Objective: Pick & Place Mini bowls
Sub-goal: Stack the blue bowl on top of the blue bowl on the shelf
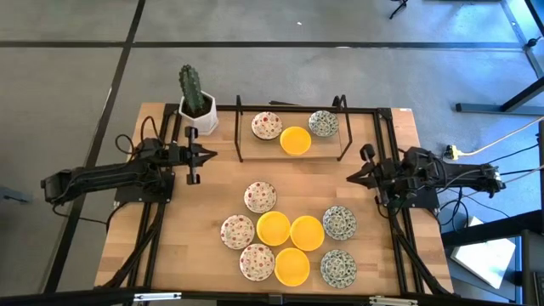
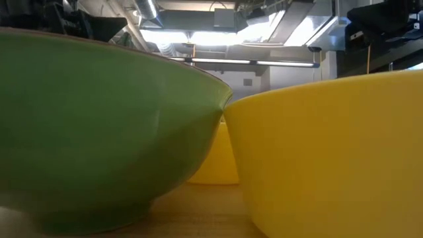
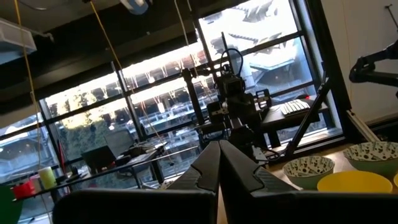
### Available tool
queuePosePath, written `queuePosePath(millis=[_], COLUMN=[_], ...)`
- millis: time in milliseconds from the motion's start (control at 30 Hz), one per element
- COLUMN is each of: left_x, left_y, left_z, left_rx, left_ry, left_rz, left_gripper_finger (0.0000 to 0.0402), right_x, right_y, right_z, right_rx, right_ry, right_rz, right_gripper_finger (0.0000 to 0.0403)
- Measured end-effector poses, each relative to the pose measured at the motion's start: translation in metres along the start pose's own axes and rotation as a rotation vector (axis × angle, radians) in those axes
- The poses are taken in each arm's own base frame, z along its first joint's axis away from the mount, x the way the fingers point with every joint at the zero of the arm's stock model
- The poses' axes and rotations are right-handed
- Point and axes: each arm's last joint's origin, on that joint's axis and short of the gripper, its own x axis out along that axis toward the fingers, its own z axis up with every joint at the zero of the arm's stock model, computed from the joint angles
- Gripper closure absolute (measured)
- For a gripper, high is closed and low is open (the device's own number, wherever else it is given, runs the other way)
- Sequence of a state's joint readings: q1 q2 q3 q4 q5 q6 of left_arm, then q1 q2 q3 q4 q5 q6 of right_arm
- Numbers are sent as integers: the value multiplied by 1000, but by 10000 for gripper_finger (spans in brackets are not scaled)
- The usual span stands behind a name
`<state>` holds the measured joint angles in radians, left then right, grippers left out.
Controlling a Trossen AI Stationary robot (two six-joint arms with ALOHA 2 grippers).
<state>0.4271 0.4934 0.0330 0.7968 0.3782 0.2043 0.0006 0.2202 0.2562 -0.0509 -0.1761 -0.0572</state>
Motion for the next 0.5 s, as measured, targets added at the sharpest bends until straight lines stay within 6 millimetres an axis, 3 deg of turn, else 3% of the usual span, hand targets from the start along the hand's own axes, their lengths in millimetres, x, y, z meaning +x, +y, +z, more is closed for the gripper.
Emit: queuePosePath(millis=[167,333,500], left_x=[0,0,0], left_y=[0,0,0], left_z=[0,0,0], left_rx=[0,0,0], left_ry=[0,0,0], left_rz=[0,2,3], left_gripper_finger=[396,396,400], right_x=[2,7,26], right_y=[-1,-2,-1], right_z=[0,17,44], right_rx=[1,34,49], right_ry=[8,-79,104], right_rz=[-6,-31,-9], right_gripper_finger=[382,392,396])
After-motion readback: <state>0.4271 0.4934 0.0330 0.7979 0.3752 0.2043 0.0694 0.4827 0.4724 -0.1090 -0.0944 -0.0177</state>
